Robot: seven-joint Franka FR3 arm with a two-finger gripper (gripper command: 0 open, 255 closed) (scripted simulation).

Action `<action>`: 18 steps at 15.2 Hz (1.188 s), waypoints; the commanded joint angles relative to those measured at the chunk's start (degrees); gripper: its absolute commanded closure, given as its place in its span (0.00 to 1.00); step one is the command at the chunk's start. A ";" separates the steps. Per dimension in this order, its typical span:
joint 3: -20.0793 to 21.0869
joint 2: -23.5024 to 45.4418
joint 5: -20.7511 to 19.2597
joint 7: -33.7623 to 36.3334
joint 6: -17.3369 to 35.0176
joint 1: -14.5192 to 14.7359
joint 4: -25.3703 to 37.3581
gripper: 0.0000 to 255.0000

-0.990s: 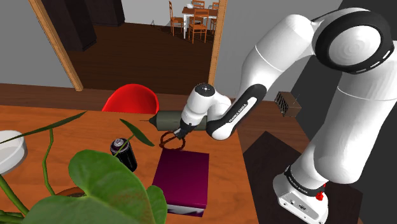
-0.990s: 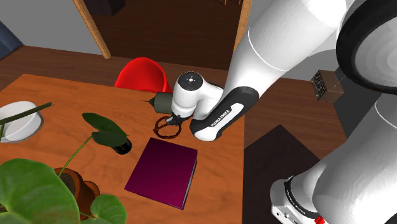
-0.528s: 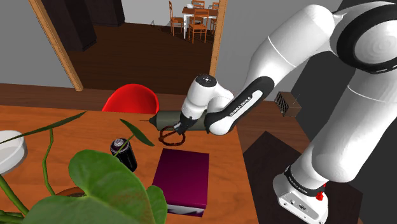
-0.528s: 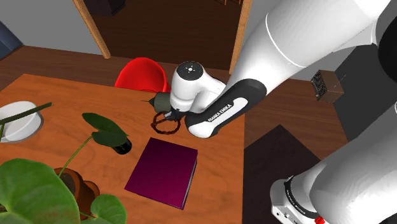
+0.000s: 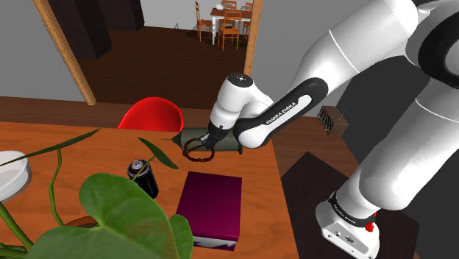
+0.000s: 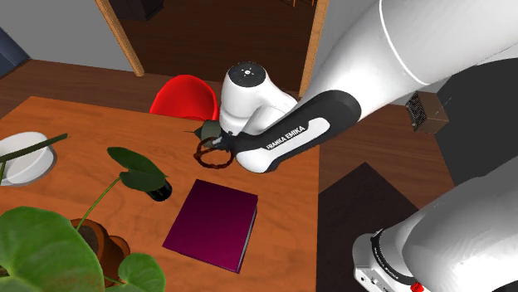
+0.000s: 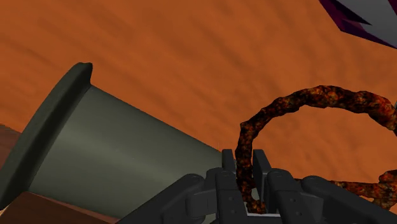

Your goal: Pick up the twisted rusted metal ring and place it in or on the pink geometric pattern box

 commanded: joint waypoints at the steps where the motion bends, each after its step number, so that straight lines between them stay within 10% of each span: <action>1: 0.37 -1.37 1.90 -1.46 -1.60 -0.12 0.36 1.00; 18: 0.56 -12.54 11.07 -7.28 -14.37 1.41 2.84 1.00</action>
